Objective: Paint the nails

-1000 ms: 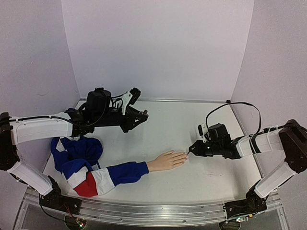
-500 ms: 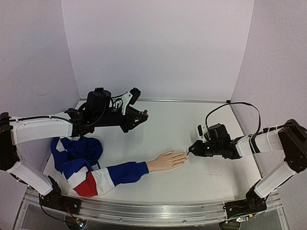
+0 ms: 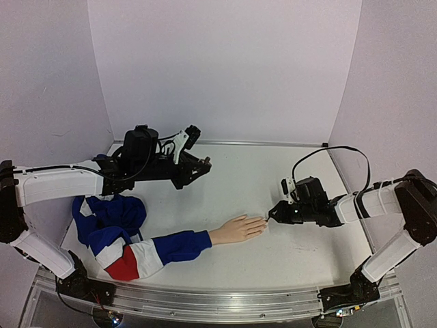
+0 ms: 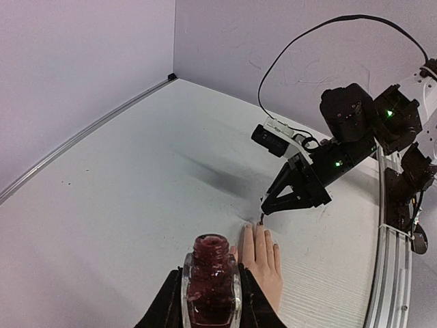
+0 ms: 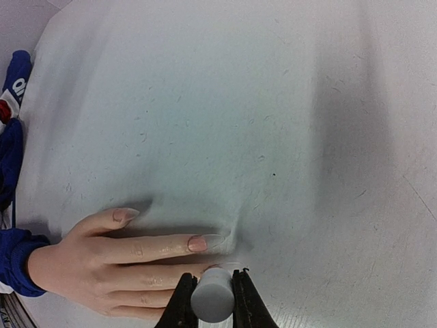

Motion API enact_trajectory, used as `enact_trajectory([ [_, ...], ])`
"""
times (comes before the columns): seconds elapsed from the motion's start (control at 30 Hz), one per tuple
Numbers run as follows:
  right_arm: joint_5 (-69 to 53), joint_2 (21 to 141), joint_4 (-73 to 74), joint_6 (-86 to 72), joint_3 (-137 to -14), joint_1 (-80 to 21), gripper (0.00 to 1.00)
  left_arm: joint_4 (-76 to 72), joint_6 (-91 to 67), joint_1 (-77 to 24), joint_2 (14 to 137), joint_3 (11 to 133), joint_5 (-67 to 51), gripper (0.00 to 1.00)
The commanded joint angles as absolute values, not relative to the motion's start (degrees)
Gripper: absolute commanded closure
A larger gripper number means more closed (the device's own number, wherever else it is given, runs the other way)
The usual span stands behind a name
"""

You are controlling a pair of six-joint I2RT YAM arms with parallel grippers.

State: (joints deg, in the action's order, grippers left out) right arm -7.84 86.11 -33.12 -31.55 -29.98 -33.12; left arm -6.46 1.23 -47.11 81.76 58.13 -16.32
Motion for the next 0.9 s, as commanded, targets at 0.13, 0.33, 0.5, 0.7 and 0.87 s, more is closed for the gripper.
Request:
enact_trajectory([
  [0.13, -6.8, 86.41, -34.54, -32.19, -30.91, -32.87, 1.0, -9.41, 0.97, -47.37, 80.44, 60.83, -17.05, 1.0],
  [0.33, -6.0, 86.3, -34.54, -32.34, -30.92, -32.88, 1.0, -9.4, 0.97, -47.37, 80.42, 60.91, -17.05, 1.0],
  [0.5, -5.9, 86.72, -34.54, -32.64, -30.86, -32.87, 1.0, -9.4, 0.97, -47.37, 80.51, 60.91, -17.14, 1.0],
  [0.7, -5.89, 86.99, -34.54, -32.68, -30.94, -32.87, 1.0, -9.41, 0.88, -47.37, 80.42, 60.84, -17.2, 1.0],
  [0.87, -5.6, 87.28, -34.56, -32.93, -31.03, -32.87, 1.0, -9.4, 0.97, -47.37, 80.42, 60.86, -17.22, 1.0],
])
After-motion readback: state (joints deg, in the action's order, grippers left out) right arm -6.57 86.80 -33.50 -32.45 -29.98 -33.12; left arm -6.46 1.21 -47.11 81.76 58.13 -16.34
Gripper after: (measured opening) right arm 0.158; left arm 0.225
